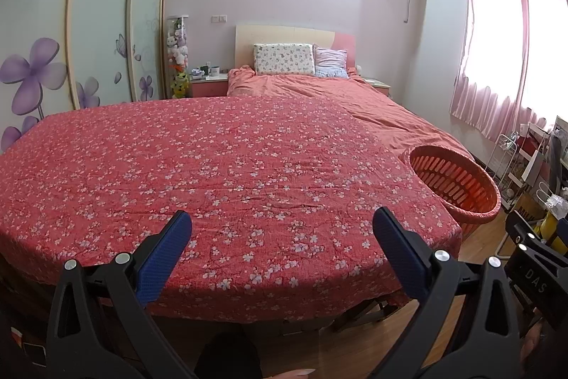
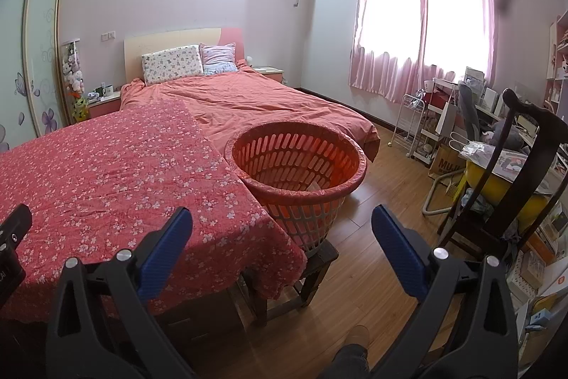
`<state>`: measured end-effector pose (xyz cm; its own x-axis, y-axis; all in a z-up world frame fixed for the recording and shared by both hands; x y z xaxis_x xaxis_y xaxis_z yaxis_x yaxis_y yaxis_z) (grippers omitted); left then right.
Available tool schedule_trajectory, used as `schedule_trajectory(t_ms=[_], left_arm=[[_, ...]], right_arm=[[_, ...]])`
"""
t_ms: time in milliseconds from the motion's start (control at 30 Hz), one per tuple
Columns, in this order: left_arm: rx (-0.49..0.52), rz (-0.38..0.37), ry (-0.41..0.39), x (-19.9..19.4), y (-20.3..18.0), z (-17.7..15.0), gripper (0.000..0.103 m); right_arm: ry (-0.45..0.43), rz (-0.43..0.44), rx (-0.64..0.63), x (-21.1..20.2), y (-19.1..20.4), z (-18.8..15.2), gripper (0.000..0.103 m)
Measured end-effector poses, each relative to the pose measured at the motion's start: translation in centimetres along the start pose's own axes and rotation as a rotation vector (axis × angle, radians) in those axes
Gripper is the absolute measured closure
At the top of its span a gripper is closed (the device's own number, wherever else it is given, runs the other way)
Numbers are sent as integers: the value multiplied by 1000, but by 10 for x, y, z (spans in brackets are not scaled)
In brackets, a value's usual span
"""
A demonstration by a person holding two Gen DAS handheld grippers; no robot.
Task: Collect trash
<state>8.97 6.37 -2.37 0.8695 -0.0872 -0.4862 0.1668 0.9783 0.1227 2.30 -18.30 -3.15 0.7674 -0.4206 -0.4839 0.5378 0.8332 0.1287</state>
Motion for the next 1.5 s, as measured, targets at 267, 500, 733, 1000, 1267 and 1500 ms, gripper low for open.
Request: schedule_trajectory(t_ms=[267, 500, 733, 1000, 1267, 1500], left_arm=[[-6, 4, -6, -2, 0, 2, 3], [-12, 9, -4, -2, 0, 1, 3], [-14, 10, -4, -3, 1, 1, 3], [-15, 9, -3, -3, 1, 1, 3], [-14, 10, -3, -3, 1, 1, 3], [-15, 10, -3, -3, 1, 1, 3]], right_arm=[[1, 0, 0, 0, 0, 0, 4], [2, 3, 0, 1, 3, -2, 4], [1, 2, 1, 1, 3, -1, 4], [0, 7, 0, 2, 7, -3, 4], [1, 7, 0, 1, 6, -3, 4], [1, 8, 0, 1, 7, -3, 4]])
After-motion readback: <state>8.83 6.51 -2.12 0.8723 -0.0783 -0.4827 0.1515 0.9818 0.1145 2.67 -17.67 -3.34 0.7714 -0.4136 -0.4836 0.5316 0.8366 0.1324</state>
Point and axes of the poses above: each gripper's, at about its wrist camera, not at the fingertips, and x roughly the way its jaws point, y to its left, z to its top, the point moved 9 cm from there along x, roughly the way its jaws point, and after that the axes turned 12 degrees about x, right-handed, at the moved point
